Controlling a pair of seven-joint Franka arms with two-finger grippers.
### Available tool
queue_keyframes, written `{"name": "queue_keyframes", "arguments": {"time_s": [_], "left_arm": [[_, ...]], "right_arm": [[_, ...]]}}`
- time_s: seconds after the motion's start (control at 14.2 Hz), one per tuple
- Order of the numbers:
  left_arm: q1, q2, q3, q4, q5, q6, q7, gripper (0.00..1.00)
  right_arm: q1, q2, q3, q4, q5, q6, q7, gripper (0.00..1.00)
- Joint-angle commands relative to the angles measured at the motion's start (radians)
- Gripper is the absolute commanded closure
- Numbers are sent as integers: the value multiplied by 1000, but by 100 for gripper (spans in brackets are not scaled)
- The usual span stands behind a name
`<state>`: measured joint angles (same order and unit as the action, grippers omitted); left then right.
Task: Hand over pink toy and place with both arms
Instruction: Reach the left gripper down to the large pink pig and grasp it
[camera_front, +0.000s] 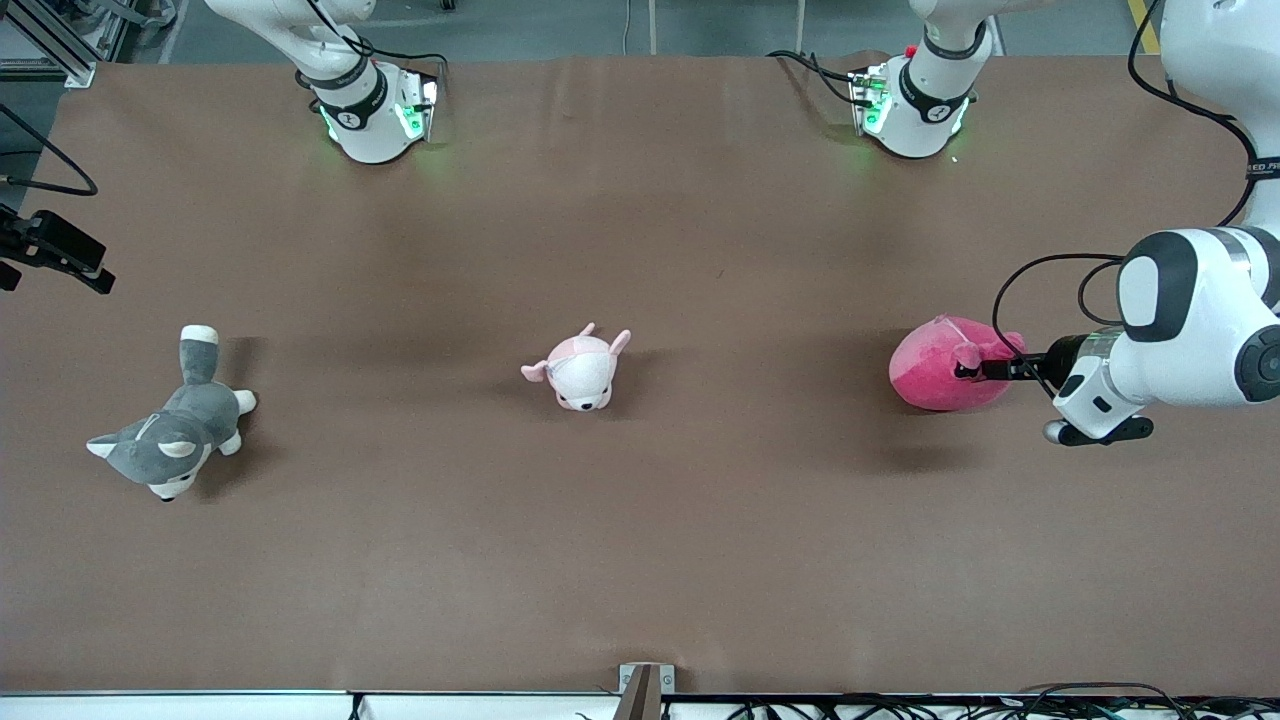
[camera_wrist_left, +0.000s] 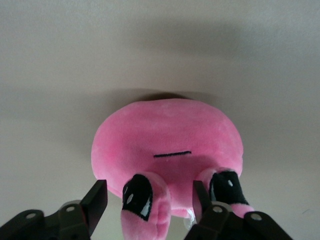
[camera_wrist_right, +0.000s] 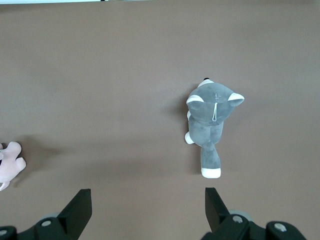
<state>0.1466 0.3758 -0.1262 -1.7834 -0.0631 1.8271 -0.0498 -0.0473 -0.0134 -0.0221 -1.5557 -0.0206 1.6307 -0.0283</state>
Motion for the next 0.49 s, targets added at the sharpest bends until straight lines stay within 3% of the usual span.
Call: {"name": "queue_keyframes", "arguments": {"time_s": [0.0,0.14,0.42], "left_arm": [[10,-58,-3,-65,-11,6,-9,32],[10,-69,-3,-73,-11,-14,-10,48],[5,-74,-3,-62,-11,-22,-41,99]], "right_arm": [[-2,-28,4,-27,-21,3,-7,0],[-2,-28,5,-29,-21,1,-7,0],[-2,-28,5,-29,-21,-8,-7,0]]}}
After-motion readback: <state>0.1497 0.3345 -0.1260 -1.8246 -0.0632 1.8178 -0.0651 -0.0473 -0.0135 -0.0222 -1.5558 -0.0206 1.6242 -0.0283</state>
